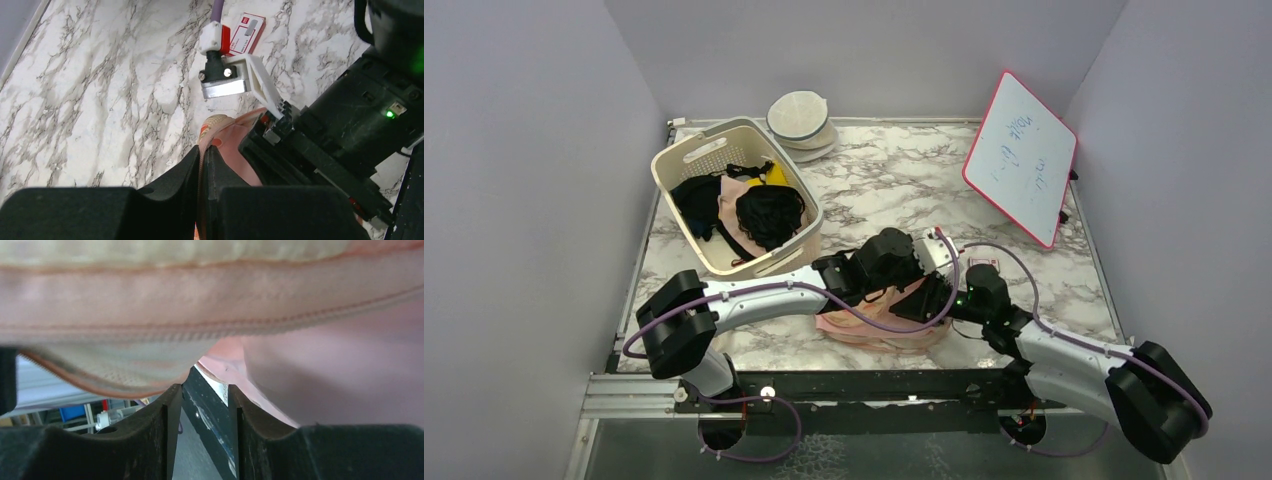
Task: Unzip the laundry bag and remove the bra
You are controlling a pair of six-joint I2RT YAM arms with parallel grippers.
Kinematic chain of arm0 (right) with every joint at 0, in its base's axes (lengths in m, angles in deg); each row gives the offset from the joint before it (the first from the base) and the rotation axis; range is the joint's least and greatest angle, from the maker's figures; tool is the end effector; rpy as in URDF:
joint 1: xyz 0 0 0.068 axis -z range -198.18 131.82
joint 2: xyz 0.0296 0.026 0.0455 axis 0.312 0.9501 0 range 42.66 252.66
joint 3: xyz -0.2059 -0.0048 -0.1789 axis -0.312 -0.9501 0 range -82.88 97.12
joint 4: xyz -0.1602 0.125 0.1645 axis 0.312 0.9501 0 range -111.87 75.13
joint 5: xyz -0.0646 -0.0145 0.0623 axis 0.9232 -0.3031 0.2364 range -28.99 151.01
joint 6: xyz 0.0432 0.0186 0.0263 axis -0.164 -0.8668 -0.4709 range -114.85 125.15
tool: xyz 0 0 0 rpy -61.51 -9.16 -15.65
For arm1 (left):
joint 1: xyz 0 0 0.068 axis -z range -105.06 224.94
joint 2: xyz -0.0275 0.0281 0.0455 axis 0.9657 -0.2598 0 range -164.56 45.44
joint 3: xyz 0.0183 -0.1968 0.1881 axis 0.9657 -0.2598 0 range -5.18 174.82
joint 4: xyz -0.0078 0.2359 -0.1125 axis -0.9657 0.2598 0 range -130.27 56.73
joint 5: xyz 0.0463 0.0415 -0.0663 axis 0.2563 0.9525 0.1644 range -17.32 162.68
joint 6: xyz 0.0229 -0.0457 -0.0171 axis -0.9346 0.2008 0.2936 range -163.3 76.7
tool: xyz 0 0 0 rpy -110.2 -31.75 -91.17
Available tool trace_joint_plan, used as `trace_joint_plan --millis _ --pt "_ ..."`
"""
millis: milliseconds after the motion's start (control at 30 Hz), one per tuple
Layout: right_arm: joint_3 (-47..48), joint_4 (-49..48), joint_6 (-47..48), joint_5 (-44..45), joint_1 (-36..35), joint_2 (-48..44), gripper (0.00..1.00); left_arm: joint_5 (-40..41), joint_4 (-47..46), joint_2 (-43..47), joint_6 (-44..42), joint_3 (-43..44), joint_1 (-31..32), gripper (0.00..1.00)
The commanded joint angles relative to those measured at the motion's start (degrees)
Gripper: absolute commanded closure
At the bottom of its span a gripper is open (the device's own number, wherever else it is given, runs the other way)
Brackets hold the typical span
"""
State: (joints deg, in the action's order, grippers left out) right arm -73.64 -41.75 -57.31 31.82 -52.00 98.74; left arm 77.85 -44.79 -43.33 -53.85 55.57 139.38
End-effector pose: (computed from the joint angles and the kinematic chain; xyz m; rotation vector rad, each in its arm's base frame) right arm 0.1379 0.1133 0.1473 0.2162 2.3537 1.4718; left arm 0.1578 -0.3226 0.2718 1.1797 1.6357 -0.5177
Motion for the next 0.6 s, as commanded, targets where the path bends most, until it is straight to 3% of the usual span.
trace_joint_plan --millis 0,233,300,400,567 --pt "0.0 -9.6 -7.9 11.0 -3.6 3.2 0.62 -2.2 -0.3 0.9 1.0 2.3 -0.4 1.00" --pt "-0.4 -18.4 -15.5 21.5 -7.7 9.9 0.62 -2.2 -0.3 1.3 1.5 2.4 -0.4 1.00" --pt "-0.8 -21.5 -18.4 23.9 -8.5 11.6 0.61 -1.7 -0.3 1.7 1.7 2.3 -0.4 0.96" --pt "-1.8 -26.3 -20.8 27.1 -8.8 12.6 0.61 0.0 -0.3 2.8 1.8 2.1 -0.4 0.81" --pt "0.2 -22.5 -23.2 35.2 -8.8 11.6 0.61 2.6 -1.4 6.8 1.6 0.6 -0.4 0.49"
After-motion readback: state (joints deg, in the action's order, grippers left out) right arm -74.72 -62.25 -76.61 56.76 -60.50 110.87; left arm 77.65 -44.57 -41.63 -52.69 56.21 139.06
